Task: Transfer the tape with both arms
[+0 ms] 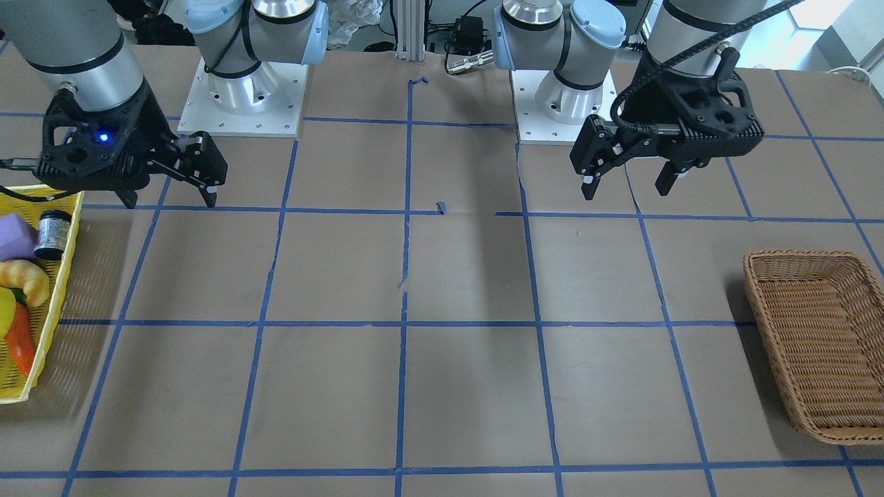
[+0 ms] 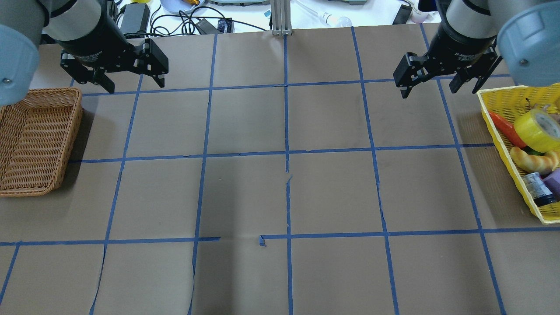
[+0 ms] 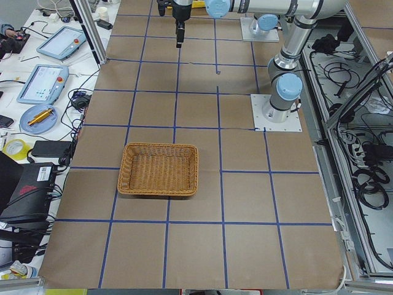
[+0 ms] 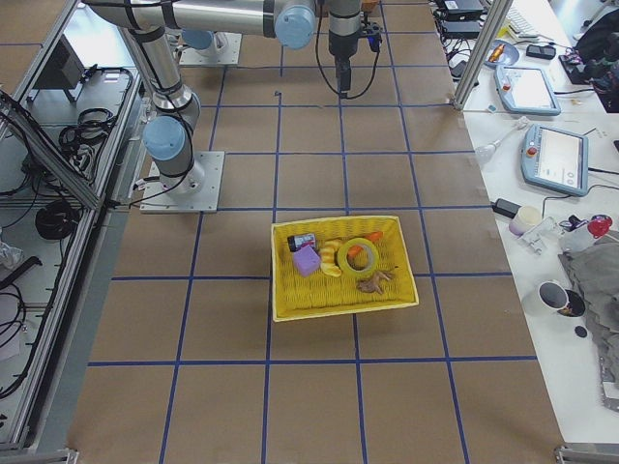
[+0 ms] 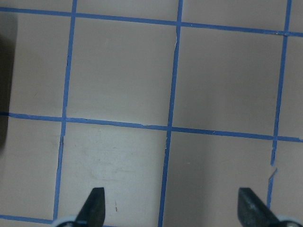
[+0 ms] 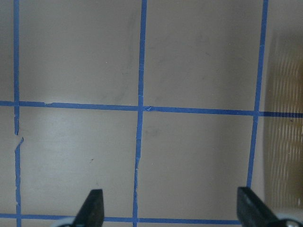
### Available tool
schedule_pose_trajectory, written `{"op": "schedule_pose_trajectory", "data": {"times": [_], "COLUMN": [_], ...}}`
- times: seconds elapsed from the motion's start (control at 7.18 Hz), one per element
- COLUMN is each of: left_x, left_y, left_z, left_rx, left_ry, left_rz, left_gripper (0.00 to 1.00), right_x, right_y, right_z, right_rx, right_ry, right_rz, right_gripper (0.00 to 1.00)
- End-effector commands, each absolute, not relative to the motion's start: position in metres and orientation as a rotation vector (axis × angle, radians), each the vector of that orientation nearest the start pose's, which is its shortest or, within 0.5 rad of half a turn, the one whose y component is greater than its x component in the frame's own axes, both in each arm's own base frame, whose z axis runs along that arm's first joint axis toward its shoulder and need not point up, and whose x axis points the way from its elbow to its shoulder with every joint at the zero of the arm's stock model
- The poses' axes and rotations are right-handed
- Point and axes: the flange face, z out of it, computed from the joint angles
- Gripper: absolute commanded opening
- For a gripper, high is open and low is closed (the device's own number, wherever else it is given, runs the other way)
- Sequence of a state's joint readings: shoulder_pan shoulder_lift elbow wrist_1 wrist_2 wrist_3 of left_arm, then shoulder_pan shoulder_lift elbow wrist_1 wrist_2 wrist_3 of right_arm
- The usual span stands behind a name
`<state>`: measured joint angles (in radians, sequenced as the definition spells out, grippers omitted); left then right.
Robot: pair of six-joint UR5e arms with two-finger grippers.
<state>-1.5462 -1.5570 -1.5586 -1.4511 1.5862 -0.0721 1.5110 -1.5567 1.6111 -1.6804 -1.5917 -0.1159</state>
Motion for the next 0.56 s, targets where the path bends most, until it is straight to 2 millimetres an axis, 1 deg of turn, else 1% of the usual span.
{"op": "schedule_pose_trajectory", "data": {"times": [0.0,0.42], "left_x": [-0.1195,-0.1195], "left_y": [-0.5024,-0.5030], "left_z": [0.5136,0.5136], "left_rx": [-0.153,-0.153], "left_ry": [3.118,3.118], "left_rz": [-0.228,-0.228], "left_gripper": [1.00,1.00], "right_x": [0.1010,0.1009], "right_y": [-0.5096,-0.5099], "right_z": [0.4702,0.4693], "right_rx": [-0.089,-0.089], "right_ry": [3.164,3.165], "right_rz": [-0.077,-0.072], "right_gripper": [1.00,1.00]}}
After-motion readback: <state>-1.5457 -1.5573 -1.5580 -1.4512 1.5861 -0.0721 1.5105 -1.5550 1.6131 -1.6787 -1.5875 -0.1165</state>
